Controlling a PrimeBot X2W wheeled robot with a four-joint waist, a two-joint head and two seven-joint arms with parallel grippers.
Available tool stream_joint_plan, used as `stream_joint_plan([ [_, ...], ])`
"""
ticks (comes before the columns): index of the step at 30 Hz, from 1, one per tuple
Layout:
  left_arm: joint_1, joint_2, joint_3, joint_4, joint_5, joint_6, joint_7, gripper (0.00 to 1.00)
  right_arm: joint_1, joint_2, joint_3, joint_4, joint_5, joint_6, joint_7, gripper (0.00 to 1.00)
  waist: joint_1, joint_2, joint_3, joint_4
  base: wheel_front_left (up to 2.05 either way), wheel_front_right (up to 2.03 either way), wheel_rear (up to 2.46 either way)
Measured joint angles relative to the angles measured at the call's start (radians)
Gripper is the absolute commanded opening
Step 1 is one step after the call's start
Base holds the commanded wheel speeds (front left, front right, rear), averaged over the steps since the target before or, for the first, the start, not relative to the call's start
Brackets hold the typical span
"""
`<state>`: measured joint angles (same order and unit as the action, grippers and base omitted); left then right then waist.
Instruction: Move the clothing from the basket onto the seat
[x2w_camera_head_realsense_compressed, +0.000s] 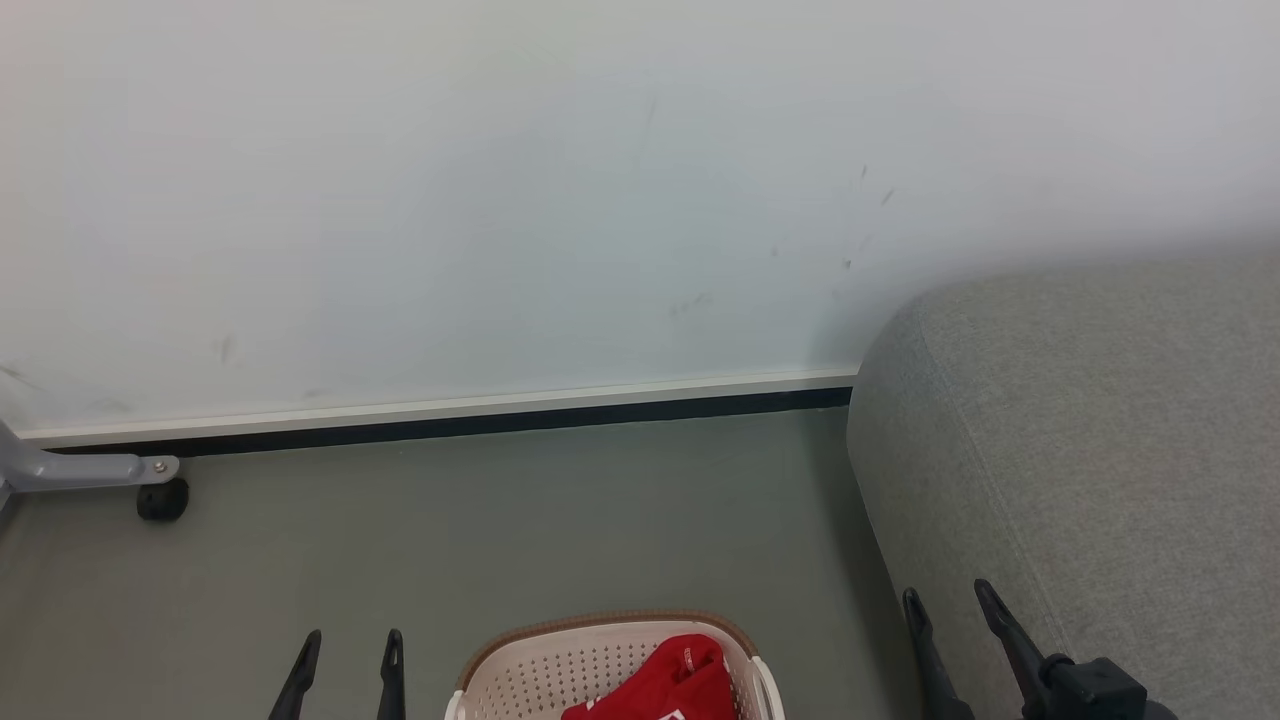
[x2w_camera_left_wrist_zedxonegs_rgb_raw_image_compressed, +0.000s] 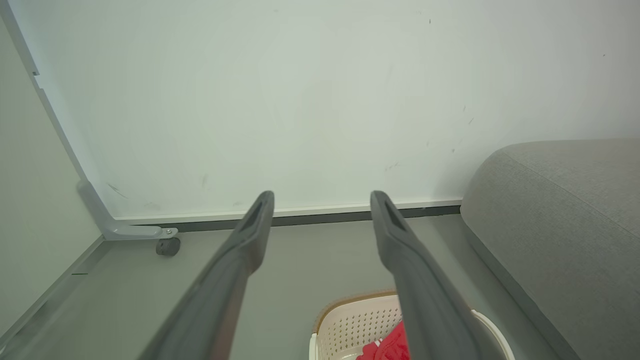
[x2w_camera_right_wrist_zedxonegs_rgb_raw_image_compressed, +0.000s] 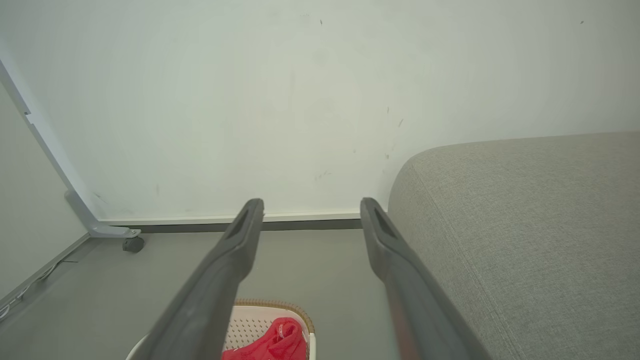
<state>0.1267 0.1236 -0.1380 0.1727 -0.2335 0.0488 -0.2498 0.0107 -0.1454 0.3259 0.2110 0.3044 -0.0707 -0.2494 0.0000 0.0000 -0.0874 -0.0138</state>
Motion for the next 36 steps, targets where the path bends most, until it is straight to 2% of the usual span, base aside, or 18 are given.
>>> stream_joint_plan([
  [36, 0.001, -0.014, 0.010, 0.031, 0.005, -0.015, 0.000, 1.00, 0.005, 0.003, -0.019, -0.016, -0.008, 0.002, 0.000, 1.00, 0.0000, 0.0000, 0.024, -0.002, 0.00, 0.00, 0.00],
])
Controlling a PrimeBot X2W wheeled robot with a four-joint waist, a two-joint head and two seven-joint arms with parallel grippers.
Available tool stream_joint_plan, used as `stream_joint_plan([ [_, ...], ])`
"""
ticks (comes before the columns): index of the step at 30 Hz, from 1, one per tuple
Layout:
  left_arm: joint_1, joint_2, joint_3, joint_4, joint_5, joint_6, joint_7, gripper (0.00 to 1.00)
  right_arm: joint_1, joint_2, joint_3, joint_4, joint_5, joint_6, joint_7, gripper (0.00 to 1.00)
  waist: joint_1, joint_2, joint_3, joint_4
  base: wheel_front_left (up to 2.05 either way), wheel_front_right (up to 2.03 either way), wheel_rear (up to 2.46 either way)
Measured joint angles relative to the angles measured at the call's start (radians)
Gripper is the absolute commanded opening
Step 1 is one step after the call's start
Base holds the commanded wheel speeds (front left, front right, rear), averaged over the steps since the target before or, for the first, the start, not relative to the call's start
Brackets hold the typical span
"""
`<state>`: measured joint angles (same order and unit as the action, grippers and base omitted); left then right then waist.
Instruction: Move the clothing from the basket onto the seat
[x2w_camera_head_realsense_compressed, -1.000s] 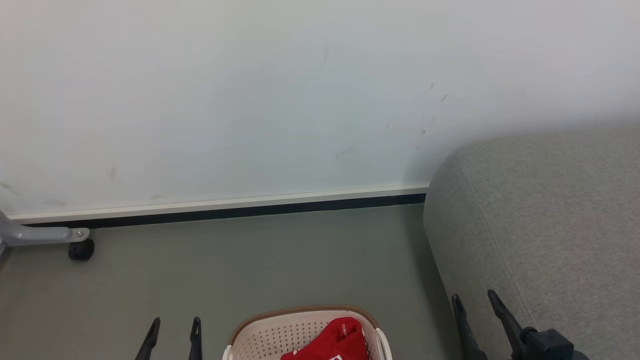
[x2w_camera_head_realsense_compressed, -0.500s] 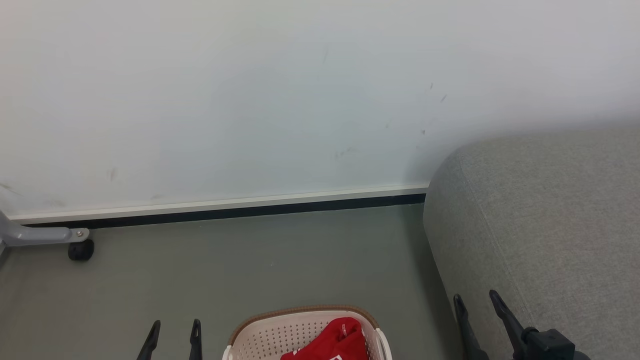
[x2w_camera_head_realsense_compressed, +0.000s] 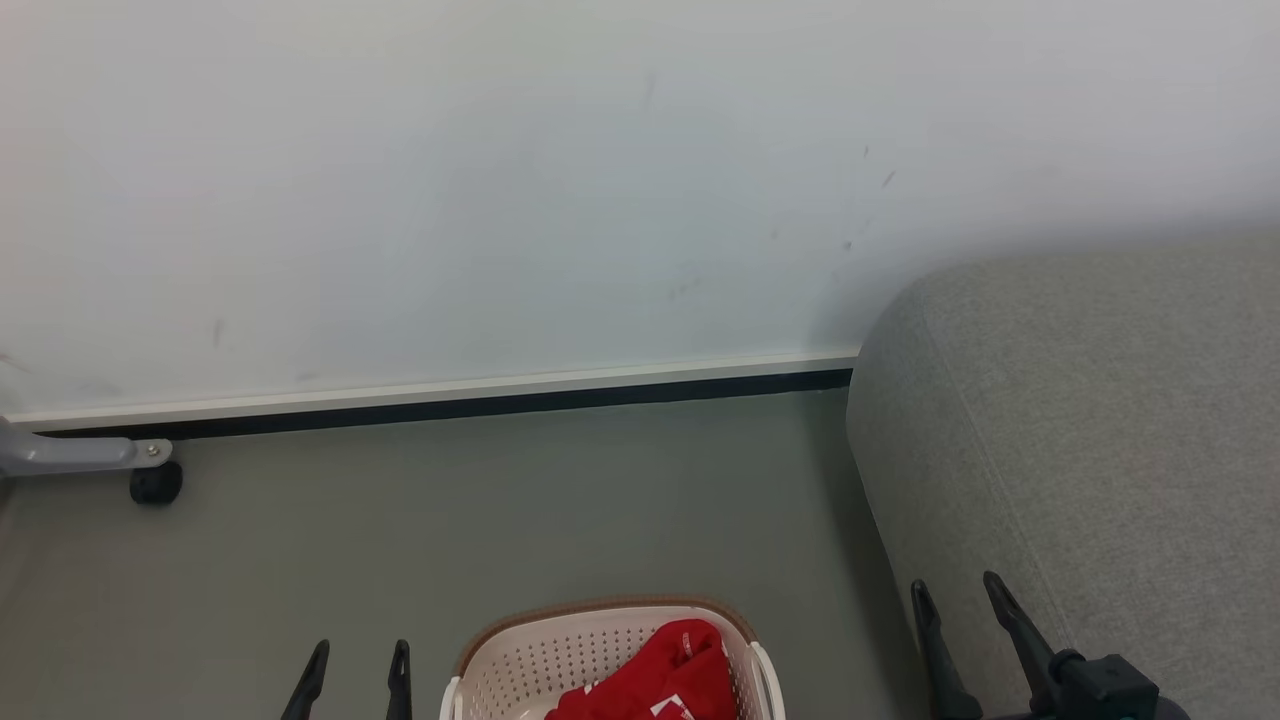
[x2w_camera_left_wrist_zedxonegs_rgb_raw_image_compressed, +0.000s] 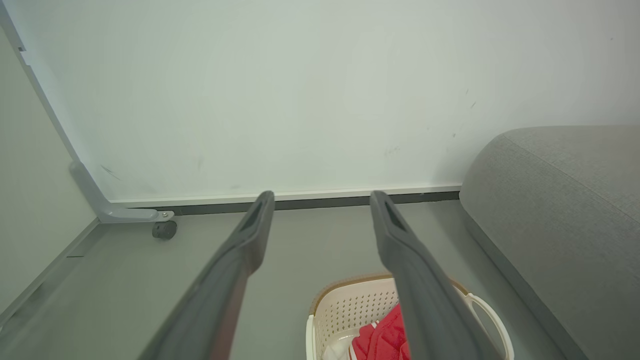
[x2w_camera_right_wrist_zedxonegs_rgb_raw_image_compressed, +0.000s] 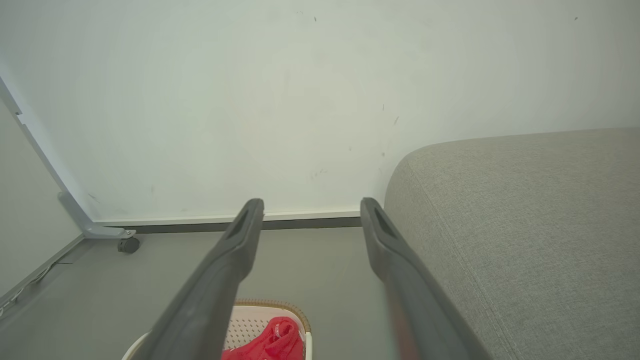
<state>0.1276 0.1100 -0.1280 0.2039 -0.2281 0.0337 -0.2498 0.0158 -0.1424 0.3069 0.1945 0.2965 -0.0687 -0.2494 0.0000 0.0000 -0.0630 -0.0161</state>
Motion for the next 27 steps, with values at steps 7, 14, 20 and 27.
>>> stream_joint_plan([
  [7, -0.018, 0.001, -0.042, 0.019, 0.015, -0.026, 0.000, 1.00, -0.004, -0.001, -0.017, -0.037, -0.010, 0.000, 0.000, 1.00, 0.0000, 0.0000, 0.055, -0.005, 0.00, 0.00, 0.00],
  [14, -0.069, -0.008, -0.095, 0.075, 0.047, -0.047, 0.000, 1.00, -0.057, -0.012, -0.052, -0.092, -0.030, -0.001, 0.000, 1.00, 0.0001, 0.0000, 0.134, -0.019, 0.00, 0.00, 0.00],
  [20, -0.135, -0.021, -0.148, 0.136, 0.064, -0.075, 0.001, 1.00, -0.116, -0.020, -0.072, -0.138, -0.048, -0.002, -0.007, 1.00, 0.0001, 0.0001, 0.208, -0.041, 0.00, 0.00, 0.00],
  [27, -0.203, -0.032, -0.184, 0.209, 0.073, -0.087, 0.012, 1.00, -0.183, -0.016, -0.096, -0.172, -0.050, -0.003, -0.007, 1.00, 0.0002, 0.0001, 0.284, -0.067, 0.00, 0.00, 0.00],
])
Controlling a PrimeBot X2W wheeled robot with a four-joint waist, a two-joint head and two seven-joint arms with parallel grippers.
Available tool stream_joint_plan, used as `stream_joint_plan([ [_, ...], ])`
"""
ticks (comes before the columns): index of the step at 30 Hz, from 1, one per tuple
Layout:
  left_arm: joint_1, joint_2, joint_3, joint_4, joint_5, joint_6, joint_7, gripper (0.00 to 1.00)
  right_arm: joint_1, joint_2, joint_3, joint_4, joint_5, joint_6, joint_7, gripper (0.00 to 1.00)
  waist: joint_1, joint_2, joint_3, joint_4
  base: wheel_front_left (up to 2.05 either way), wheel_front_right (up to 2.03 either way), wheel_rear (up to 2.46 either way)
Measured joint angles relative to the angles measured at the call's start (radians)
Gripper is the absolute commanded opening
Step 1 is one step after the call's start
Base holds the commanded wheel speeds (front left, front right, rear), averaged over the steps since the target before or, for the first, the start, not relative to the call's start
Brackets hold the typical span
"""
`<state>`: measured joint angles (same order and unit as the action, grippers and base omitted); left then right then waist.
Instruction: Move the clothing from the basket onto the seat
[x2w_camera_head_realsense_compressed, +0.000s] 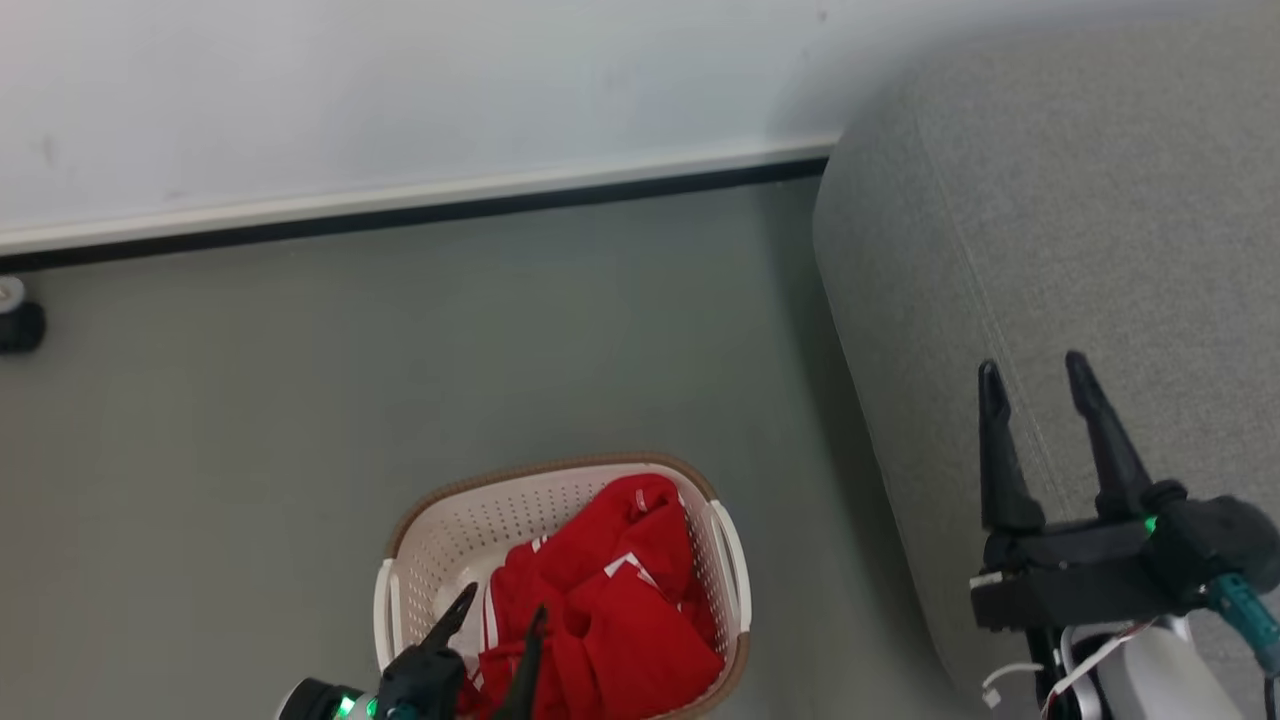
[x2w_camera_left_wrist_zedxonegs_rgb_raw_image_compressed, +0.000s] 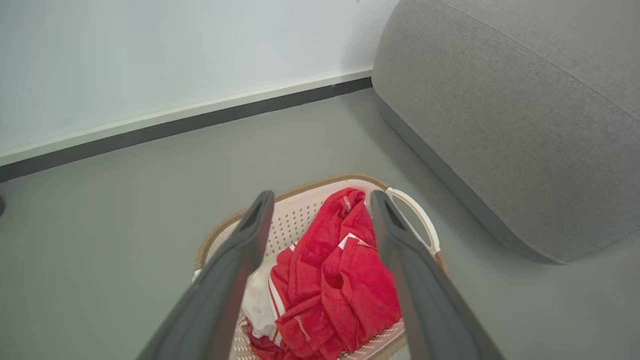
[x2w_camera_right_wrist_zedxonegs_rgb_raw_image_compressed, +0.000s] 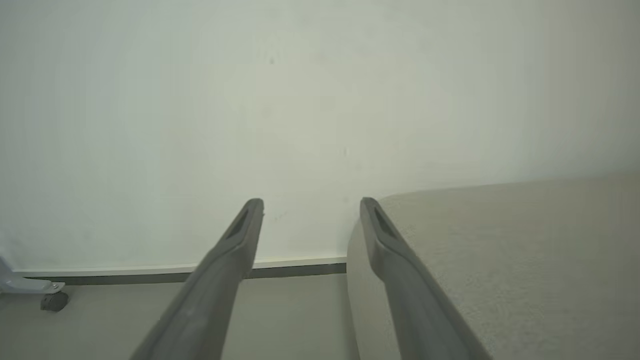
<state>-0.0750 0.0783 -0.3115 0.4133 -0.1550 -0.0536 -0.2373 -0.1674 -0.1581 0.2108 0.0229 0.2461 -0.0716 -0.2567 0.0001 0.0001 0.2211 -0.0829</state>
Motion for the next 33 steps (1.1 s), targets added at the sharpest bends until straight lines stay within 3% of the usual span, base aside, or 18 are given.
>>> stream_joint_plan([
  [21, -0.256, -0.021, -0.114, 0.228, 0.063, -0.027, 0.067, 1.00, -0.185, -0.034, -0.070, -0.109, -0.009, 0.001, 0.000, 1.00, 0.0000, 0.0001, 0.278, -0.066, 0.00, 0.00, 0.00],
  [33, -0.407, -0.023, -0.120, 0.354, 0.090, -0.026, 0.122, 1.00, -0.265, -0.049, -0.103, -0.183, -0.018, 0.003, 0.000, 1.00, 0.0000, 0.0001, 0.452, -0.075, 0.00, 0.00, 0.00],
])
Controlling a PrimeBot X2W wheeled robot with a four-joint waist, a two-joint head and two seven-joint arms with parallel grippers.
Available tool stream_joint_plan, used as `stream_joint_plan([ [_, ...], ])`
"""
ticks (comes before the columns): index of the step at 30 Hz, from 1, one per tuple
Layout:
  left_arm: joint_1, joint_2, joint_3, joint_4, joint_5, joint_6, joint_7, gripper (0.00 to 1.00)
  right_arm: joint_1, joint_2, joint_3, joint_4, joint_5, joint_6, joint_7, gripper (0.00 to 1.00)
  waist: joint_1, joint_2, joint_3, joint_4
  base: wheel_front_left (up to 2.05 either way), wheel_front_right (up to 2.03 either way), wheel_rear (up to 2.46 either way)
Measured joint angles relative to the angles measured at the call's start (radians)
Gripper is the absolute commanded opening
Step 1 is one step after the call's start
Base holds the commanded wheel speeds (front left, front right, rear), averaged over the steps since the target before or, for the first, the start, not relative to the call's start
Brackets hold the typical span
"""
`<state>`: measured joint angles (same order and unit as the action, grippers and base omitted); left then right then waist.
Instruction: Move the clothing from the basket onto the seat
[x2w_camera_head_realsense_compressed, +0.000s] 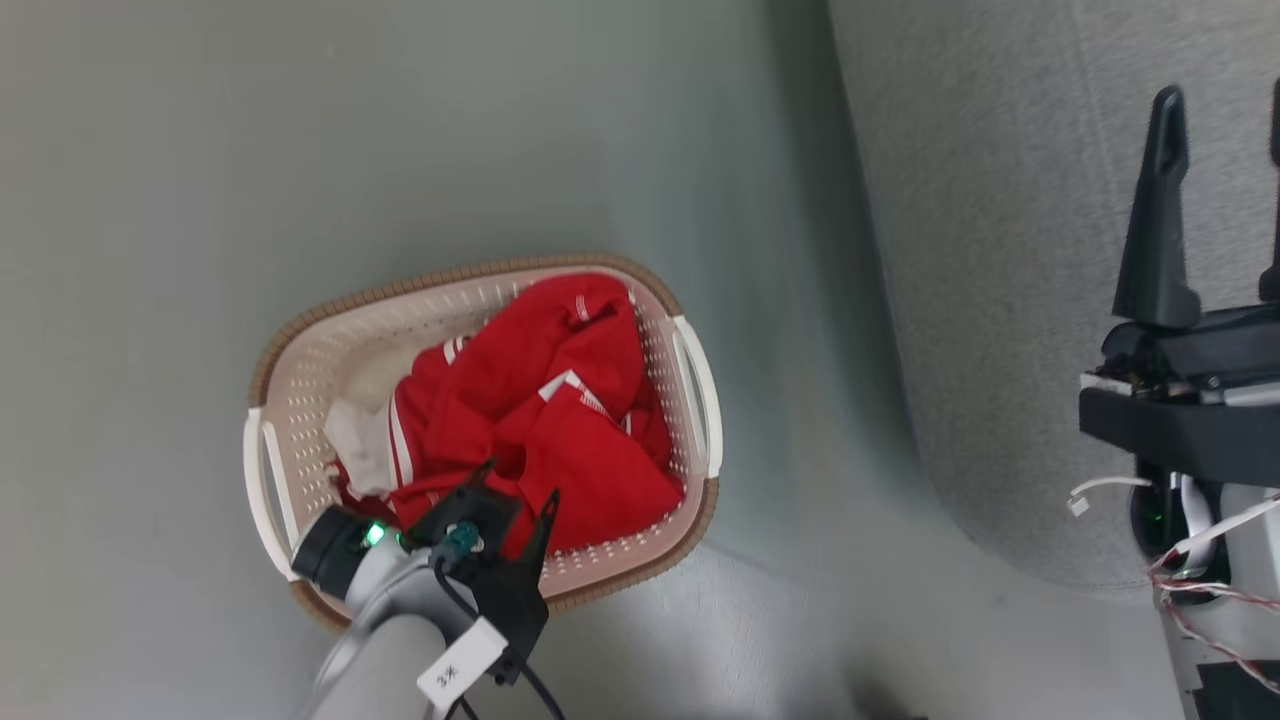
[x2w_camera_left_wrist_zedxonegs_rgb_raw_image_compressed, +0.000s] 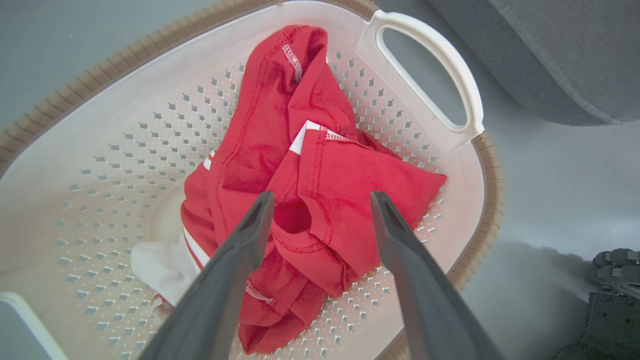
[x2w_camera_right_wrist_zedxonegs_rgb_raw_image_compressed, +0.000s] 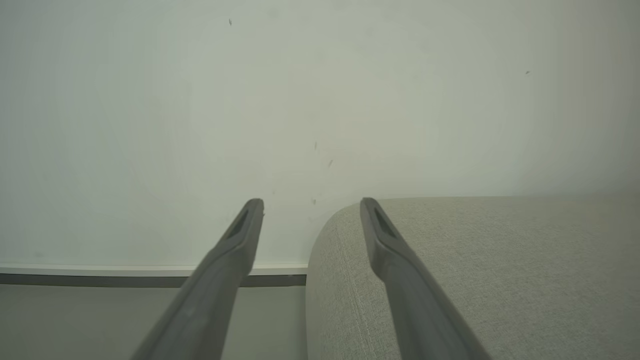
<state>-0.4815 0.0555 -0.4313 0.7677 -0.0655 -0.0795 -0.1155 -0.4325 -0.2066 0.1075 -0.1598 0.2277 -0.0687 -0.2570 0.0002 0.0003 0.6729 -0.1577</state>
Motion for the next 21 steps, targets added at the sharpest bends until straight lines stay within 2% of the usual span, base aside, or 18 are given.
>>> stream_joint_plan([
  [9, -0.115, -0.002, 0.007, 0.052, 0.009, 0.011, 0.020, 1.00, -0.056, -0.006, -0.020, -0.048, -0.015, 0.004, 0.000, 1.00, 0.0000, 0.0000, 0.119, 0.007, 0.00, 0.00, 0.00],
  [21, -0.206, -0.004, 0.014, 0.146, 0.024, 0.055, 0.027, 1.00, -0.096, -0.007, -0.031, -0.046, -0.027, 0.009, 0.000, 1.00, 0.0000, 0.0000, 0.235, 0.023, 0.00, 0.00, 0.00],
])
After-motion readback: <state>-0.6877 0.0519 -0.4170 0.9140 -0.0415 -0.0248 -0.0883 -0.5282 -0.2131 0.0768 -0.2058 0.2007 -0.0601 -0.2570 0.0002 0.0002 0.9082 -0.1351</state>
